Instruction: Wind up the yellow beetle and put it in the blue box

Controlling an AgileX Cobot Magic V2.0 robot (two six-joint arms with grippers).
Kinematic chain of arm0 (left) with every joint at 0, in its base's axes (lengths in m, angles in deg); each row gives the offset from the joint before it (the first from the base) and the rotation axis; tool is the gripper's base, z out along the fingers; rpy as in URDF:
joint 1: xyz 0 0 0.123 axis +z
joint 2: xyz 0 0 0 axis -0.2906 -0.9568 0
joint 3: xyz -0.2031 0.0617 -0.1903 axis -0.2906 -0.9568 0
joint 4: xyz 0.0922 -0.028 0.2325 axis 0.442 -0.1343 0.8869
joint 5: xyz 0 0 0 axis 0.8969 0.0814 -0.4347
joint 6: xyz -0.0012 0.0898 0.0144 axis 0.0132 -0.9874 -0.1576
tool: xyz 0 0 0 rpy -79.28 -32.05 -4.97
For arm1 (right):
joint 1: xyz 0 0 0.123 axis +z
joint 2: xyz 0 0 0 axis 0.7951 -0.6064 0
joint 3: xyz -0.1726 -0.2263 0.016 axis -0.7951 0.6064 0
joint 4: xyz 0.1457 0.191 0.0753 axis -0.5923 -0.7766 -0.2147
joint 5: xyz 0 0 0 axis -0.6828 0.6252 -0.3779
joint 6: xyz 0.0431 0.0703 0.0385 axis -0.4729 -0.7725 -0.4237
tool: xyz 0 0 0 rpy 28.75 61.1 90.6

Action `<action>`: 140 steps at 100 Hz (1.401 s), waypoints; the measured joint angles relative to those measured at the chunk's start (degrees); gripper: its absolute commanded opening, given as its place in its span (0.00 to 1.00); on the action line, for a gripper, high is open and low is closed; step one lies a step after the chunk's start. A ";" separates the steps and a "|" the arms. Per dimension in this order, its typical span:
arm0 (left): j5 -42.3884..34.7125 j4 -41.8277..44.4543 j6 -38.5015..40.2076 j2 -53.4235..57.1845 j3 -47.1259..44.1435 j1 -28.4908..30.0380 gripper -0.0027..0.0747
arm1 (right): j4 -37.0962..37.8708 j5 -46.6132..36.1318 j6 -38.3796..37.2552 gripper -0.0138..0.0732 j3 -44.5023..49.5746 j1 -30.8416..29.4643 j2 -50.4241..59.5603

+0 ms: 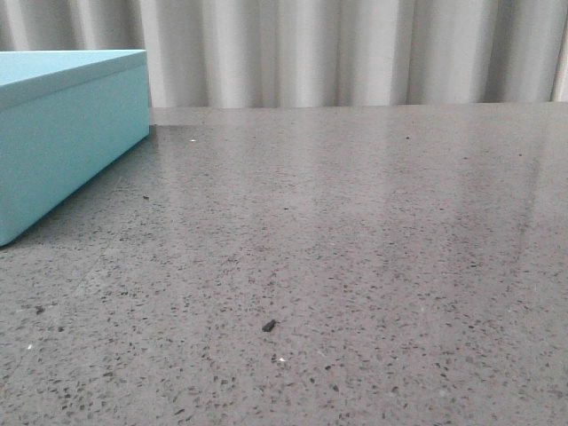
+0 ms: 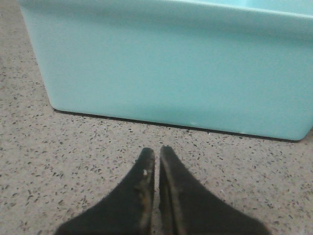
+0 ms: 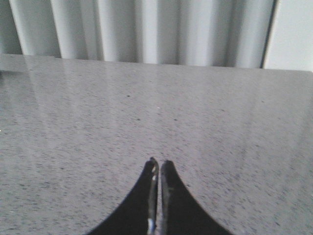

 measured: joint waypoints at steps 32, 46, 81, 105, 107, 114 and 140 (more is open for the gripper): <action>0.00 0.00 0.00 0.00 0.00 0.00 0.01 | -0.10 0.00 0.00 0.09 0.64 2.29 0.67; 0.00 0.00 0.00 0.00 0.00 0.00 0.01 | -0.10 -0.12 0.00 0.09 3.05 1.31 1.00; 0.00 0.00 0.00 0.00 0.00 0.00 0.01 | -0.22 0.62 0.00 0.09 9.27 -9.59 11.04; 0.04 0.00 0.00 0.00 0.00 0.00 0.01 | -0.22 11.66 0.00 0.09 9.14 -13.04 11.62; 0.04 0.00 0.00 0.00 0.00 0.00 0.01 | -0.22 11.66 0.00 0.09 9.14 -13.12 11.62; 0.04 0.00 0.00 0.00 0.00 0.00 0.01 | -0.22 11.79 -0.16 0.09 9.14 -13.12 11.62; 0.04 0.00 0.00 0.00 0.00 0.00 0.01 | -0.22 11.79 -0.16 0.09 9.14 -13.12 11.62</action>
